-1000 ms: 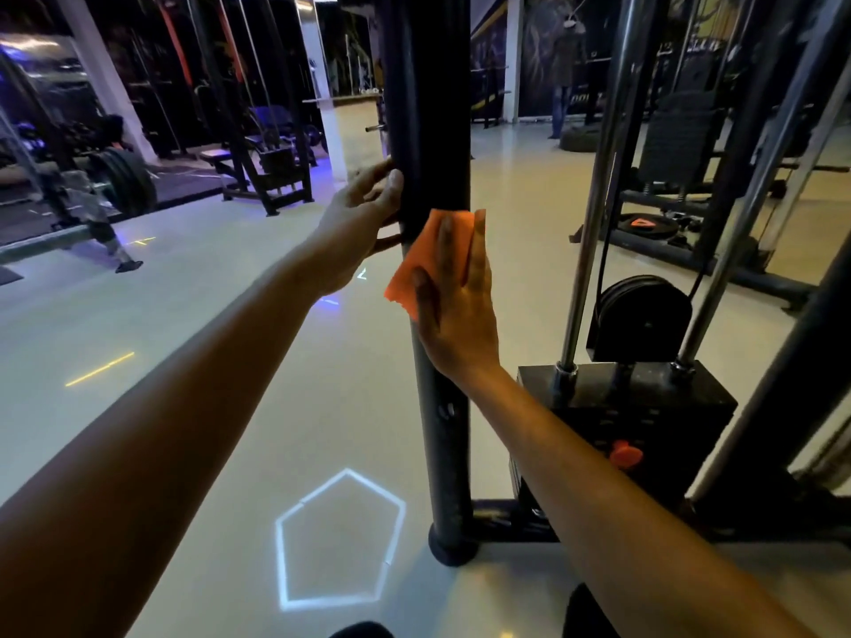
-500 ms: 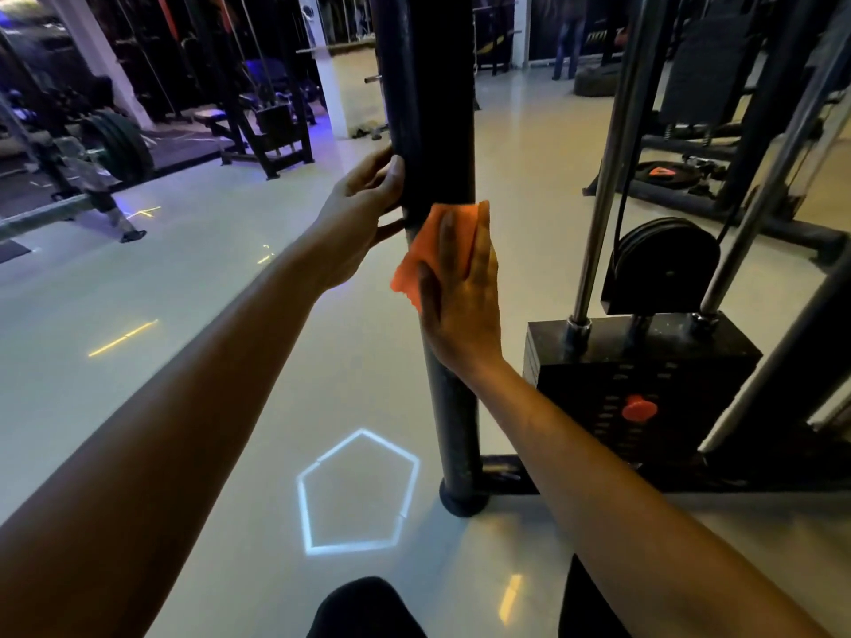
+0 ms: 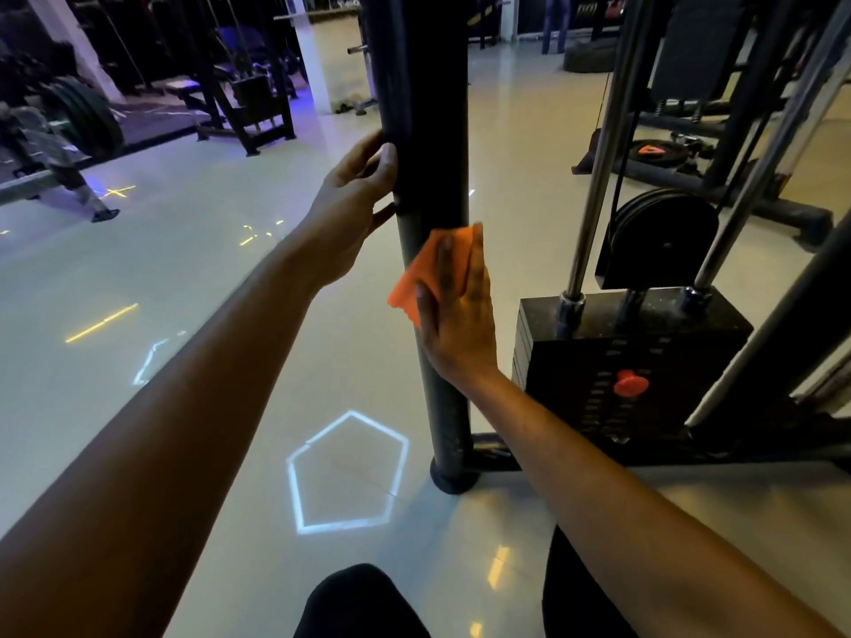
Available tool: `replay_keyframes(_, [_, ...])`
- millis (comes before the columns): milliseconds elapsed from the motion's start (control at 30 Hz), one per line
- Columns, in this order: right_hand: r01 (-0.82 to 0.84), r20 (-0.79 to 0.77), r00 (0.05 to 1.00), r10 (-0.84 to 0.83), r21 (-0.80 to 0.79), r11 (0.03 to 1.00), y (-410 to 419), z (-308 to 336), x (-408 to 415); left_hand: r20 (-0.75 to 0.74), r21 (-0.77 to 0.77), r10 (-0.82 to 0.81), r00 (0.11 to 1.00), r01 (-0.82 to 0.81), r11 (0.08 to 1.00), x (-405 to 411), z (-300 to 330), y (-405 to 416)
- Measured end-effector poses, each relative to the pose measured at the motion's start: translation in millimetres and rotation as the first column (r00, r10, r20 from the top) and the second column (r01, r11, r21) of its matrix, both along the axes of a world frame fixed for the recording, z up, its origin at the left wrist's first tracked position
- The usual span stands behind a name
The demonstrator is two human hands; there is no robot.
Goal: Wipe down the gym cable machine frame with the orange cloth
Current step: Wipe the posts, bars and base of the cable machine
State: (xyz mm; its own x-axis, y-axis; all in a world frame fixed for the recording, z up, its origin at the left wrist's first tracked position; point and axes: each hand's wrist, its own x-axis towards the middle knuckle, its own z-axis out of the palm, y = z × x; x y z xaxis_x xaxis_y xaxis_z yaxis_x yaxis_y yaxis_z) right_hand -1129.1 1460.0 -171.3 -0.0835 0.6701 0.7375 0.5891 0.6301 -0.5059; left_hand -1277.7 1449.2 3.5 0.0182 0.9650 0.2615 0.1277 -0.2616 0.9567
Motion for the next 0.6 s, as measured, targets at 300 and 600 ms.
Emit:
replay_keyframes(300, [0.003,-0.13,0.992,-0.005,-0.014,1.0,-2.5,16.5,-13.2,0.0,-0.058,0.008,1.0,-0.008,0.998,4.8,-39.3,-10.9])
replay_keyframes(600, [-0.006,-0.013,1.0,0.004,-0.136,0.991,-11.1,-77.8,-3.3,0.045,-0.049,0.049,0.998,-0.047,0.998,8.8,-79.0,-5.8])
